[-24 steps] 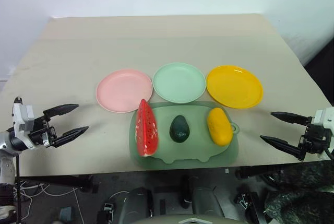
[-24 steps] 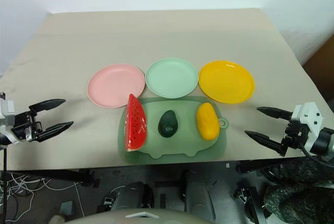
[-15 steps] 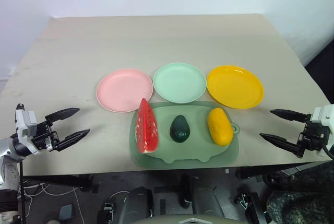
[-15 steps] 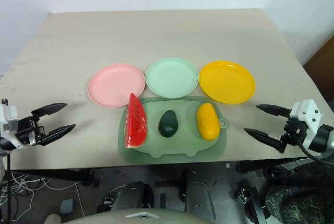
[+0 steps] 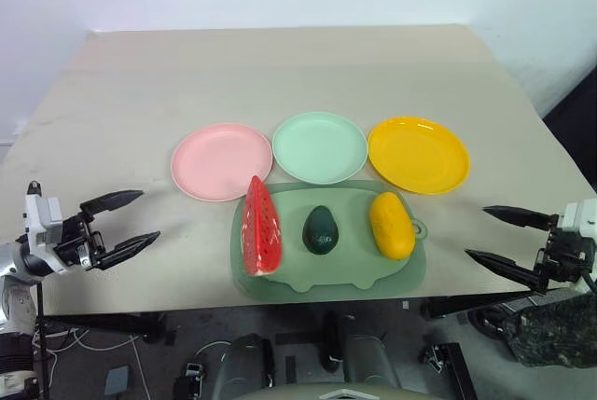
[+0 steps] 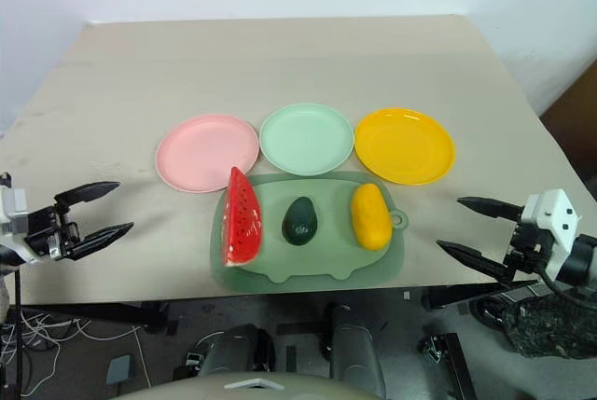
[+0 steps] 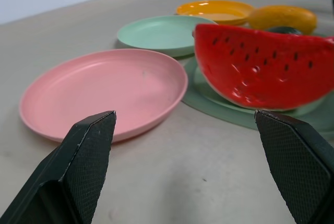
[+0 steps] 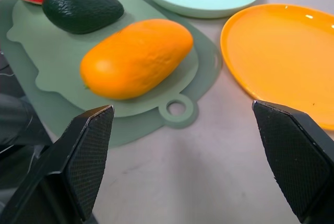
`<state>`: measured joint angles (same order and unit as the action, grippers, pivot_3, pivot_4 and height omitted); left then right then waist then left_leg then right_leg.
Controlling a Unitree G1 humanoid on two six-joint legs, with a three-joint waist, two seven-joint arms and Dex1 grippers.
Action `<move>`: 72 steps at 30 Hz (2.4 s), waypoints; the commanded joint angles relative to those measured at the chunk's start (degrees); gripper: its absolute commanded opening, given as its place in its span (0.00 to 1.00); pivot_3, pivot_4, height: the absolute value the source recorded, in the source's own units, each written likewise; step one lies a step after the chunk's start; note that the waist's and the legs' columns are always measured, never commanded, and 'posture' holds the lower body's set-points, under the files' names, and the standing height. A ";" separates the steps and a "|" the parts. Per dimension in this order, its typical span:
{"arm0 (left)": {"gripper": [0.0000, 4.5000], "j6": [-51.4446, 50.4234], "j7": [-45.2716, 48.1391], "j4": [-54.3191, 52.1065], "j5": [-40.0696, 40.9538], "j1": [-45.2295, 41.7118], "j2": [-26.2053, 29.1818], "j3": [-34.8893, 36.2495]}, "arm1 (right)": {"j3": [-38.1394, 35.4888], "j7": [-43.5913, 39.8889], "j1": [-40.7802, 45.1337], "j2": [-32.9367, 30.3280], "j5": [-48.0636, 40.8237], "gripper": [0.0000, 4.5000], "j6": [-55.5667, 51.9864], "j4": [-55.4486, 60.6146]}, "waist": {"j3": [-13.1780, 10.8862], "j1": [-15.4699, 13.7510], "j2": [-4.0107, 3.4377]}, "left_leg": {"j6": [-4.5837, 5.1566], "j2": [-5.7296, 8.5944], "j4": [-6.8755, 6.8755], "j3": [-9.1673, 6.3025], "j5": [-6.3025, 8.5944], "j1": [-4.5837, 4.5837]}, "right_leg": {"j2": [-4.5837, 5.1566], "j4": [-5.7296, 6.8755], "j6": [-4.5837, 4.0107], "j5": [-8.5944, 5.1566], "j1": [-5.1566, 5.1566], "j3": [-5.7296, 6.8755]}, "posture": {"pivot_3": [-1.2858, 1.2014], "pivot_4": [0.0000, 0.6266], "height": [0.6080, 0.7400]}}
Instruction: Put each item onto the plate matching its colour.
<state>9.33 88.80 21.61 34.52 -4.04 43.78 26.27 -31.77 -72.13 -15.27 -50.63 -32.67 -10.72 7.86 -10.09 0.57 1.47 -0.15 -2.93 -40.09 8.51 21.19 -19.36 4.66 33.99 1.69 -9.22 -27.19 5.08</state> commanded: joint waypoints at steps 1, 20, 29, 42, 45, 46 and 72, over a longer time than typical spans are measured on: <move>0.99 0.73 0.25 -2.16 1.72 -0.09 -0.72 0.87 | -3.18 -0.32 -0.33 -0.77 -1.89 1.00 -0.53 2.47 | 0.00 -0.02 0.00 | 0.00 0.00 0.00 -0.01 0.00 0.00 | 0.00 0.00 0.00 0.00 0.00 0.00 | 0.52 0.24 0.95; 0.99 1.27 0.92 -5.07 4.77 4.06 -3.04 1.99 | 7.44 24.85 11.93 -7.07 -19.89 1.00 -42.02 24.10 | 0.03 0.02 0.05 | 0.03 -0.01 0.00 -0.19 0.02 -0.07 | 0.01 -0.02 -0.05 -0.03 -0.05 0.01 | 0.52 0.24 0.95; 0.99 3.25 2.36 -0.87 4.06 1.94 -3.99 1.16 | 17.26 45.61 29.29 -0.88 -22.75 1.00 -61.63 20.65 | 0.03 0.10 0.07 | 0.03 0.01 0.00 -0.27 0.02 -0.15 | 0.01 -0.06 -0.07 -0.03 -0.06 0.09 | 0.52 0.24 0.95; 0.99 4.66 1.39 -1.26 3.67 1.92 -5.94 0.47 | 22.93 55.71 30.35 9.02 -18.35 1.00 -66.38 20.80 | 0.10 0.12 0.15 | 0.04 0.01 -0.01 -0.30 0.02 -0.17 | 0.02 -0.05 -0.04 -0.02 -0.03 0.15 | 0.52 0.24 0.95; 1.00 4.87 1.38 -0.95 3.57 1.65 -6.03 0.36 | 24.50 55.47 29.86 8.65 -16.43 0.91 -65.48 20.65 | 0.14 0.08 0.21 | 0.04 0.01 -0.01 -0.31 0.02 -0.16 | 0.02 -0.05 -0.04 -0.02 -0.02 0.15 | 0.52 0.24 0.95; 1.00 4.91 1.38 -0.86 3.54 1.57 -6.03 0.33 | 24.97 55.29 29.73 8.32 -15.92 0.87 -65.11 20.66 | 0.15 0.07 0.23 | 0.04 0.01 -0.01 -0.32 0.02 -0.16 | 0.02 -0.05 -0.04 -0.02 -0.01 0.16 | 0.52 0.24 0.95; 1.00 4.54 -1.43 -2.55 2.44 -1.54 -6.75 -2.00 | 26.80 50.18 56.78 11.31 5.62 0.77 -43.43 -23.71 | 0.16 0.52 0.23 | 0.03 0.01 0.00 -0.29 0.01 -0.26 | 0.03 -0.01 0.09 0.07 -0.08 0.31 | 0.52 0.24 0.95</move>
<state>14.18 88.15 21.50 36.69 -5.79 36.75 23.81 -4.46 -21.19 39.12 -39.08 -28.69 -56.31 -14.83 -9.93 1.08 1.70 -0.13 -2.93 -40.09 8.23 21.19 -19.62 4.69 33.99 1.79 -9.15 -27.28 5.39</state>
